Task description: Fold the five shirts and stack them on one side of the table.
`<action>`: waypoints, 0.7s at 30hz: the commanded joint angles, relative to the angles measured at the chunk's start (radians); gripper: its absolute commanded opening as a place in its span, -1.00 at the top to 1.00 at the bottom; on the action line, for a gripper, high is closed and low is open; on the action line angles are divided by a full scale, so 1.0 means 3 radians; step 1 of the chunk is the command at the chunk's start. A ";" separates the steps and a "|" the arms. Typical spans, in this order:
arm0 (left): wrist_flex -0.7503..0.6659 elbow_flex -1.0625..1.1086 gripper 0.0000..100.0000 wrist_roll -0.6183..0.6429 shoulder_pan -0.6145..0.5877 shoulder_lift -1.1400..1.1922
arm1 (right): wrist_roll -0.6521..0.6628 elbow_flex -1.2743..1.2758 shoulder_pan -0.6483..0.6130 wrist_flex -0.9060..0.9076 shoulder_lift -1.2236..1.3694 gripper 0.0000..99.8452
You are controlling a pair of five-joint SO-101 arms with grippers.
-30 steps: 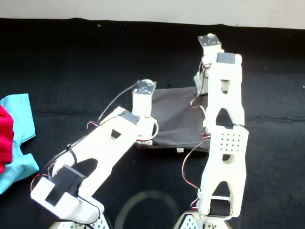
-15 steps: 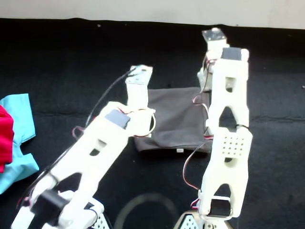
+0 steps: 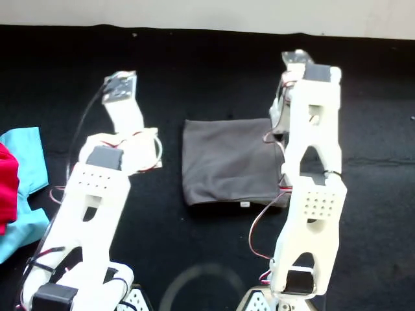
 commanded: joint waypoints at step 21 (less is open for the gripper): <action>0.0000 0.0151 0.98 -0.0010 -0.0263 -0.0110 | -0.0358 0.0151 -0.0228 -0.0248 0.0115 0.52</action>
